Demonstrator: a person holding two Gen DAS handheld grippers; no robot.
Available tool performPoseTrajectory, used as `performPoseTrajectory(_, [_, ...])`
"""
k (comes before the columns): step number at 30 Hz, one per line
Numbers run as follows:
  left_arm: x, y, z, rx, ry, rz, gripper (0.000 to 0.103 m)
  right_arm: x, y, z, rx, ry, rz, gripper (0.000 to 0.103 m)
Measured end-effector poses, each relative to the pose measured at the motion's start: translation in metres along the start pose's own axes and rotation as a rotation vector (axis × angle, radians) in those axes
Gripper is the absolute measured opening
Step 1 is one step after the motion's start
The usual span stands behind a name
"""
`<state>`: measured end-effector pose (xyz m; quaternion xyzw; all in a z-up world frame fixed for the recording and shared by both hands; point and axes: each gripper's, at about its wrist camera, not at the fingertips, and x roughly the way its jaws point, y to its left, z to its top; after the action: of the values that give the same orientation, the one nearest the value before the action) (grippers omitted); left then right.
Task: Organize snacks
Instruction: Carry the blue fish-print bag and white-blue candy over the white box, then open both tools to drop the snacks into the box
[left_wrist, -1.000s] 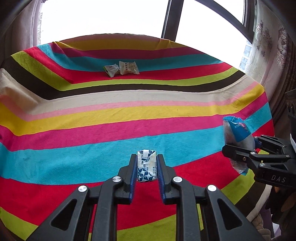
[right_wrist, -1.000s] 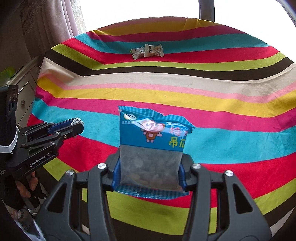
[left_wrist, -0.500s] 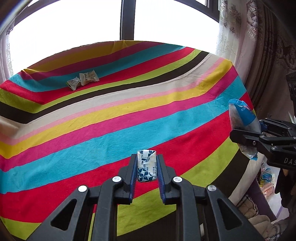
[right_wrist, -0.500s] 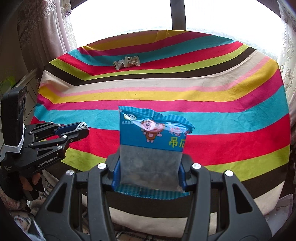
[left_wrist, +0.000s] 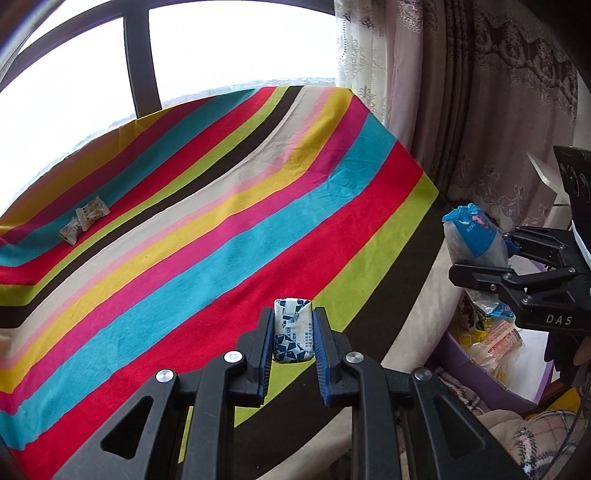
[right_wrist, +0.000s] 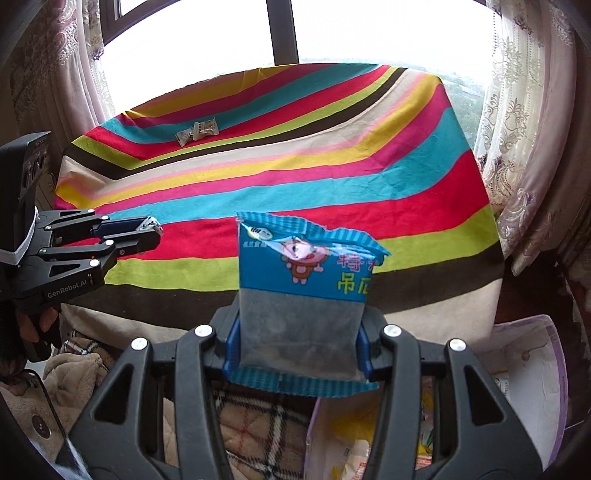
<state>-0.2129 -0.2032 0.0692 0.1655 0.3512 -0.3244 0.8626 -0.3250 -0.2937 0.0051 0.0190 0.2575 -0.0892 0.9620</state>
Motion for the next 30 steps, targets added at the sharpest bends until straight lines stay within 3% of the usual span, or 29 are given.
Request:
performPoseTrajectory(12, [0.015,-0.096,0.02,0.238,0.052,-0.118,0.021,-0.033,-0.065,-0.045,0.163,-0.011,-0.069,0.052])
performPoseTrajectory(25, [0.024,-0.192,0.027,0.525,0.087,-0.229,0.021,-0.061,-0.132,-0.082,0.32,-0.011,-0.188,0.052])
performPoseTrajectory(30, [0.024,-0.22,0.028,0.586,0.094,-0.284,0.021,-0.071,-0.152,-0.092,0.356,-0.003,-0.251,0.052])
